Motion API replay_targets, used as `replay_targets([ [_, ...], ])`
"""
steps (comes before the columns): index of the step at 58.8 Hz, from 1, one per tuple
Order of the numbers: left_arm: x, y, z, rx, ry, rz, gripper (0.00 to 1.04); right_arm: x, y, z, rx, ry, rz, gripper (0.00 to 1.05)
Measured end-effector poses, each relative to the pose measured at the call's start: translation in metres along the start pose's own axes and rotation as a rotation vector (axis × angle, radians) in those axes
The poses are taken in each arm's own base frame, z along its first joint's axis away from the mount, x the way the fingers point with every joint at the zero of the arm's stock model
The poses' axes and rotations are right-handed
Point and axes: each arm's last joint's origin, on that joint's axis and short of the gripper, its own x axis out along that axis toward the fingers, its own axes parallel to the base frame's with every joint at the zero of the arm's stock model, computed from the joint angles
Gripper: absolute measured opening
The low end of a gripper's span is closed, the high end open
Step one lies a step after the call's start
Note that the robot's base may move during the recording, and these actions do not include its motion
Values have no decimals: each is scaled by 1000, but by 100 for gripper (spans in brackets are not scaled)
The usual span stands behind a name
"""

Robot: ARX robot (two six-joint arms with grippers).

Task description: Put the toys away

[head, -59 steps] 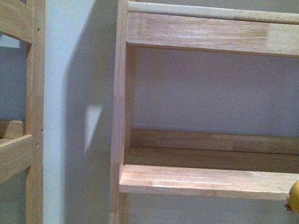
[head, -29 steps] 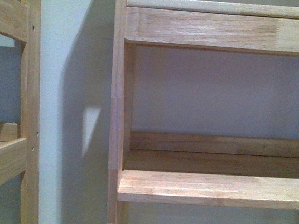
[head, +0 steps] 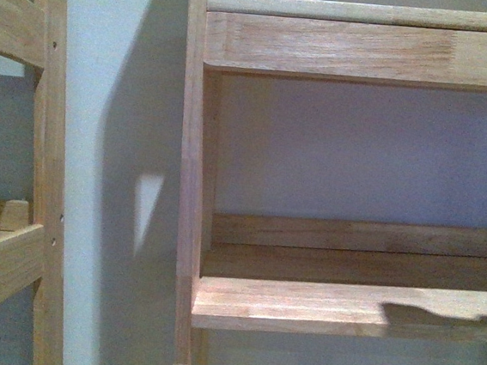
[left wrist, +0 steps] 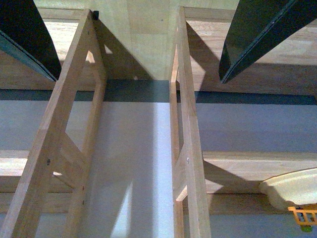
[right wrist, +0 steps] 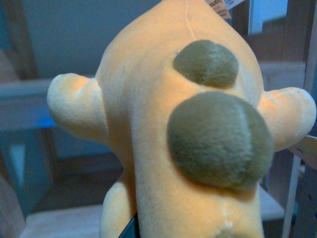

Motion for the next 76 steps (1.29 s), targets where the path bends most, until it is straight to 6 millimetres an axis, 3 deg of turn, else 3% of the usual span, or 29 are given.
replay_targets([
  [6,0,0,0,0,0,0,98,13,6,33,-14,-63,19,7],
  [13,0,0,0,0,0,0,98,34,13,57,-33,-96,36,7],
  [32,0,0,0,0,0,0,98,109,29,92,-29,-98,117,7],
  [56,0,0,0,0,0,0,98,202,67,91,130,59,286,7],
  [76,0,0,0,0,0,0,98,267,92,79,229,217,293,7],
])
